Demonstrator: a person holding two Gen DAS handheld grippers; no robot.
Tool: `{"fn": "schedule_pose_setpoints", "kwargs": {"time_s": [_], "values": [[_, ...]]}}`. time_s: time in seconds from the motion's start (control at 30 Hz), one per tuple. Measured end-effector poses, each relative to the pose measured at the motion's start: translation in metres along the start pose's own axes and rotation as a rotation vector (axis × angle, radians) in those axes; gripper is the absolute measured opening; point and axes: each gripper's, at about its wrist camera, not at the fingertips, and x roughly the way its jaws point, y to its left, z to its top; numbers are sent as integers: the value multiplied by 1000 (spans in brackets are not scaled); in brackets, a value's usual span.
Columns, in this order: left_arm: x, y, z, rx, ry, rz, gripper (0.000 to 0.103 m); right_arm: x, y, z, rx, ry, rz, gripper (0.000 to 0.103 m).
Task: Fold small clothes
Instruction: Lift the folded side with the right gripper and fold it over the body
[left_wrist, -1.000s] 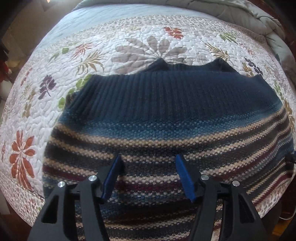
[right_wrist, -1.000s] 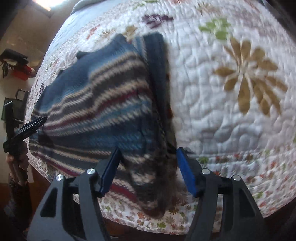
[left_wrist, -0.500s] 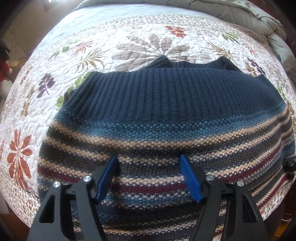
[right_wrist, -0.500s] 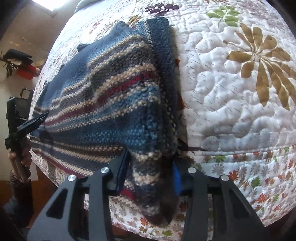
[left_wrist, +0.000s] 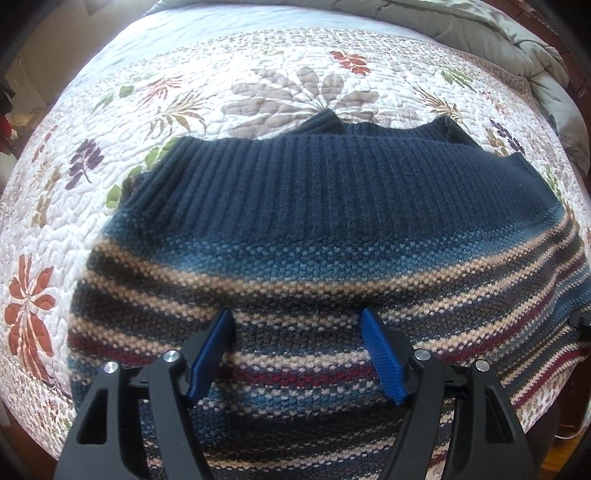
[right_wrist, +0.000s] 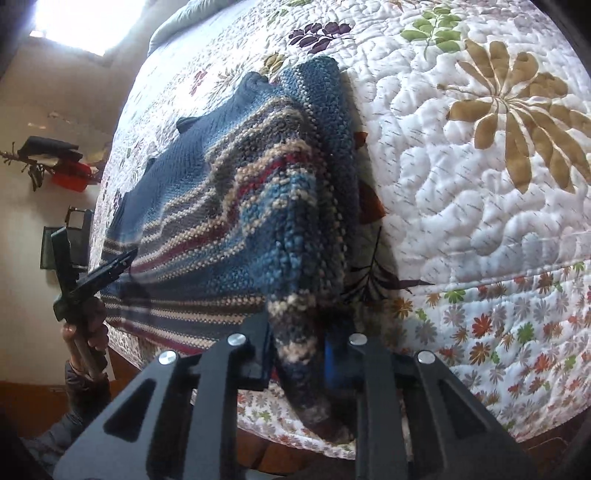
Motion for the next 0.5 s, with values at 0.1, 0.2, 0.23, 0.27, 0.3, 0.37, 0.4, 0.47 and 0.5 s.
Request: {"fn": "schedule_pose_setpoints", "kwargs": {"time_s": [0.1, 0.2, 0.23, 0.27, 0.3, 0.37, 0.4, 0.47, 0.5], "values": [[0, 1, 0, 1, 2, -9, 74, -13, 19, 0, -7, -42, 48, 18], [-1, 2, -1, 7, 1, -19, 74, -36, 49, -1, -50, -102, 113, 18], [-1, 3, -1, 7, 1, -22, 74, -43, 64, -1, -77, -122, 125, 18], [-1, 3, -1, 6, 1, -25, 74, -48, 81, 0, -107, -138, 139, 18], [-1, 3, 0, 6, 2, -28, 74, -50, 90, 1, -123, -144, 147, 18], [-1, 4, 0, 5, 1, -34, 74, -53, 121, 2, -182, -156, 158, 18], [-1, 5, -1, 4, 0, -38, 74, -52, 136, 2, -211, -158, 161, 18], [-1, 6, -1, 4, -2, -42, 74, -49, 164, 2, -275, -153, 164, 18], [-1, 6, -1, 4, -2, -44, 74, -46, 176, 2, -304, -149, 159, 18]]}}
